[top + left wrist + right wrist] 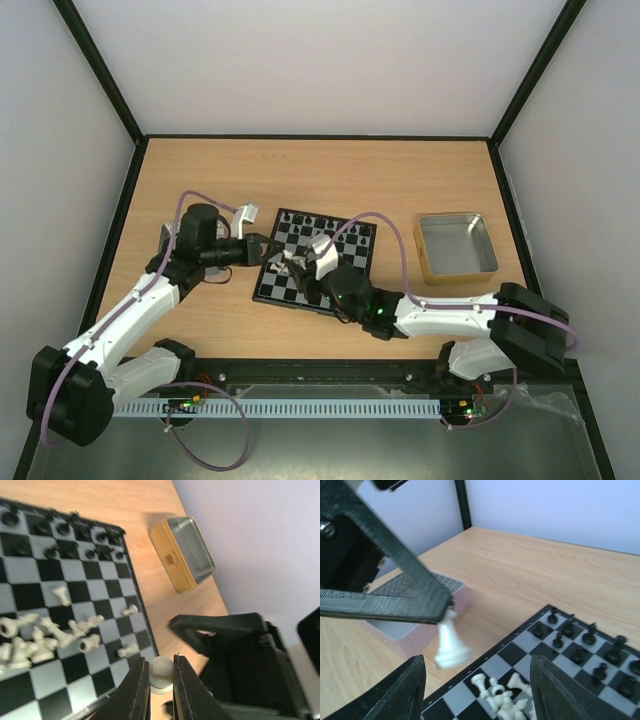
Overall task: Set up the chess pieces on the board
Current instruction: Place the chess piece on the chessboard.
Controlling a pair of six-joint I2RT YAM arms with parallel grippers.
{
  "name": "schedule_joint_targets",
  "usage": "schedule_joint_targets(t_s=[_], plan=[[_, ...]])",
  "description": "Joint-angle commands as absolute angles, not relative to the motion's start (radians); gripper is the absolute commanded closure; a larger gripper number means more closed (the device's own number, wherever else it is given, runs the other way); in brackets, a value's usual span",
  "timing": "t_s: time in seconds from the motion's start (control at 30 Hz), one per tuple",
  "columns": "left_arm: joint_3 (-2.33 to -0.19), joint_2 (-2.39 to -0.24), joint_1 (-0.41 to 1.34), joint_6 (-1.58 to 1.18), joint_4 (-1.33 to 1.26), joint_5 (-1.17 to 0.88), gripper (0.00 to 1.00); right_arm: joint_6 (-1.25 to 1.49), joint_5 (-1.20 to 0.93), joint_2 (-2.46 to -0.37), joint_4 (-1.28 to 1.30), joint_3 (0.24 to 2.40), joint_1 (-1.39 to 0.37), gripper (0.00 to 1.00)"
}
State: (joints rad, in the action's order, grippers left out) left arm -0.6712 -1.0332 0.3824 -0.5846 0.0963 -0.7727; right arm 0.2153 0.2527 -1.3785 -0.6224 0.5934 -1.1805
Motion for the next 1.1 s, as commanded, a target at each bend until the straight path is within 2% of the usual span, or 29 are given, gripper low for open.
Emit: schedule_joint_targets(t_s=[0.0, 0.13, 0.23, 0.43, 0.6, 0.87, 1.07], plan=[[-0.677, -0.999, 0.386, -0.545, 0.056, -0.594, 0.96, 0.315, 0.313, -1.274, -0.551, 0.560, -1.128, 0.41], [-0.678, -0.990, 0.408, -0.508, 0.081, -0.403, 0.97, 0.483, 0.354, -1.205, -0.390, 0.568, -1.040, 0.36], [-0.665, -0.980, 0.505, -0.482, 0.079, -0.274, 0.98, 0.611, 0.370, -1.171, -0.270, 0.583, -0.954, 0.35], [-0.614, -1.009, 0.806, -0.481, 0.050, 0.062, 0.97, 0.811, 0.390, -1.115, -0.109, 0.591, -0.811, 0.33], [-0.619, -1.152, 1.054, -0.511, 0.042, 0.345, 0.97, 0.855, 0.385, -1.100, -0.070, 0.589, -0.765, 0.32], [-0.737, -1.447, 1.238, -0.531, 0.102, 0.544, 0.98, 0.861, 0.359, -1.114, -0.085, 0.580, -0.756, 0.31], [-0.749, -1.512, 1.255, -0.535, 0.064, 0.548, 0.98, 0.866, 0.344, -1.121, -0.089, 0.571, -0.753, 0.31]])
